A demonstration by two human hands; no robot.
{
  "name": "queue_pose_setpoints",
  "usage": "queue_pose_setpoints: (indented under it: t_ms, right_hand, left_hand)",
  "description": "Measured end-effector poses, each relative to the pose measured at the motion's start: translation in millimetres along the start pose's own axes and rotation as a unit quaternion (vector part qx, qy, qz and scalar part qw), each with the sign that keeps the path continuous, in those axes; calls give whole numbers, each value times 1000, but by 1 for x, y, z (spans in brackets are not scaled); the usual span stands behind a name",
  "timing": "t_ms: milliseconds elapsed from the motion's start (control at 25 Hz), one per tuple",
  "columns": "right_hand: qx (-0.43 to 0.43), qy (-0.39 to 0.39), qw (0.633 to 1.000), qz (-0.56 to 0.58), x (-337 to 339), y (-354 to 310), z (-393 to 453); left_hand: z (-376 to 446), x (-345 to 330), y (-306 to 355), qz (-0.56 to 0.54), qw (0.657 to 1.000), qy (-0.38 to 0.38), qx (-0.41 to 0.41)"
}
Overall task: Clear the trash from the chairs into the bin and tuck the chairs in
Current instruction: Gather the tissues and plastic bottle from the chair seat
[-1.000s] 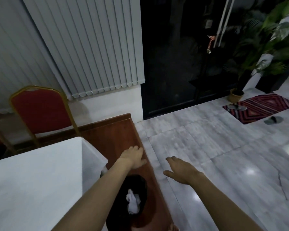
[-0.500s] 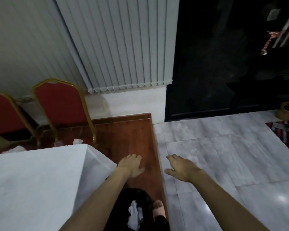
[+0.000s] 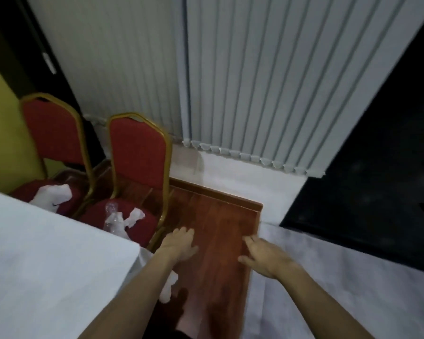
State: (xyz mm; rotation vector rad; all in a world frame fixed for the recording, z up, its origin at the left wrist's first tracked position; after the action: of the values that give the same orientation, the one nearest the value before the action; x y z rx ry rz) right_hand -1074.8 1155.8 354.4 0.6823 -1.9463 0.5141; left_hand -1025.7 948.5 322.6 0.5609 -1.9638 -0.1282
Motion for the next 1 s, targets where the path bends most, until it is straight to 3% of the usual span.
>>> queue_pose_setpoints:
  t_ms: [280,520,840,1000]
  right_hand:
    - [135,-6,989,-61,60,-36,135]
    - [236,-14,967,-94,108,-39,259]
    - [315,11,944,-97,242,18,433]
    - [343,33,932,-113,312,-2,511]
  left_hand:
    - [45,57,-61,-94,989,71,95]
    - [113,99,-117,-106,966,88,220]
    - [246,195,-118,-111,935,108,318]
    - [286,241,-133,-119,927,129,332]
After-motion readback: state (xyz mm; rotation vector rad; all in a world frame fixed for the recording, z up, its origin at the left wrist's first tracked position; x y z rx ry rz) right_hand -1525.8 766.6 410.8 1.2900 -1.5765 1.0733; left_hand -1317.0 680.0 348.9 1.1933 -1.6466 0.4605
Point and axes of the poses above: each hand's wrist, its own z-axis towards the middle knuckle, its own x-axis out of the back of the hand, y = z × x, the point moved 6 cm from there along z, towards the middle knuckle, and after that the axes turned 10 degrees about -z, right-handed, at the moved point
